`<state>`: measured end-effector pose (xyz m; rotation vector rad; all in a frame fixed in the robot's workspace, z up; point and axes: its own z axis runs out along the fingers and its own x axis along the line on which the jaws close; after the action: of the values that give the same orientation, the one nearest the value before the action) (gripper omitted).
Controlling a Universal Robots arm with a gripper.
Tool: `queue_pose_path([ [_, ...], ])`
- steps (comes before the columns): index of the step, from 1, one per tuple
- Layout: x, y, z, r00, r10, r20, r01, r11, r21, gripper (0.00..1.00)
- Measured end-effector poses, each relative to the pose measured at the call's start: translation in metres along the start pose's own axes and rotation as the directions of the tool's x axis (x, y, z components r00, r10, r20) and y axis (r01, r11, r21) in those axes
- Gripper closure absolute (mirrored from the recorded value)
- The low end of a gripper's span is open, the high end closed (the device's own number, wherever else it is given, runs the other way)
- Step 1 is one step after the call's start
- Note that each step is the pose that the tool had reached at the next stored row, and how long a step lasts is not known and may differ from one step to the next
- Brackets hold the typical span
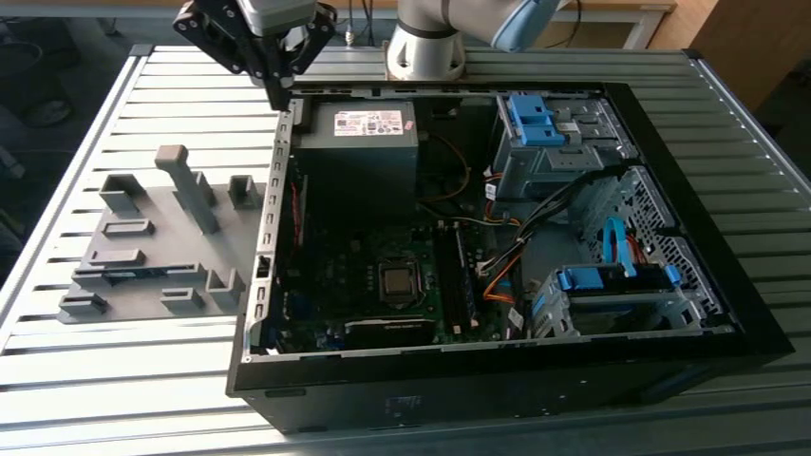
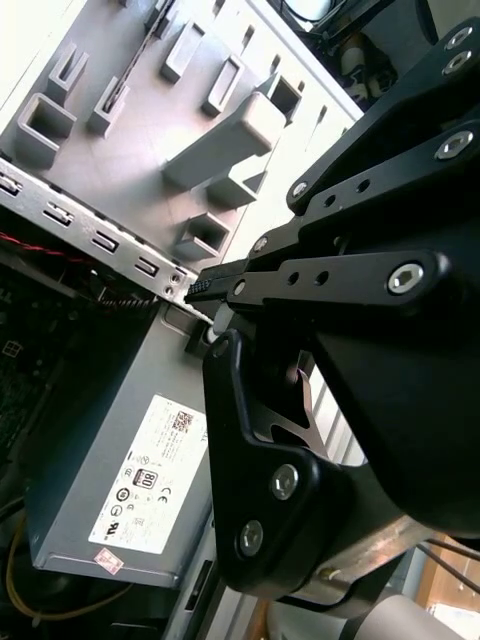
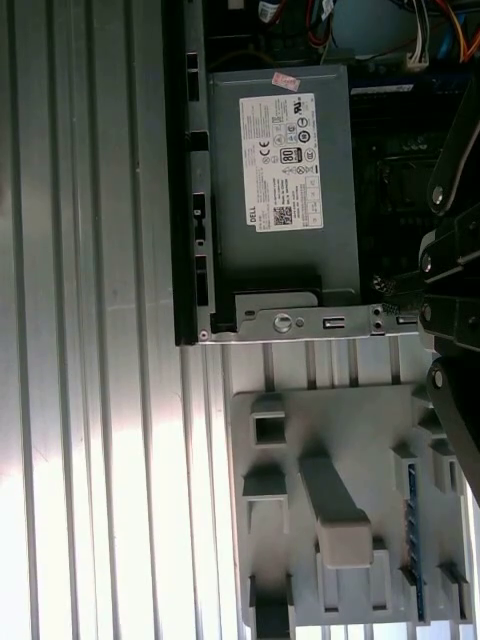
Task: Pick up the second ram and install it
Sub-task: 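Reach for the second ram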
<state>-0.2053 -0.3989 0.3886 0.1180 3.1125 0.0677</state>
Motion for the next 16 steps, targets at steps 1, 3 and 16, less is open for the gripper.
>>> queue_pose_path([
  [1,0.0002,0.0,0.0,1.0,0.0,0.0,0.0,1.0,0.0,0.89],
  [3,0.0007,0.0,0.0,1.0,0.0,0.0,0.0,1.0,0.0,0.89],
  [16,0.0037,-0.0003,0.0001,1.0,0.0,0.0,0.0,1.0,0.0,0.89],
])
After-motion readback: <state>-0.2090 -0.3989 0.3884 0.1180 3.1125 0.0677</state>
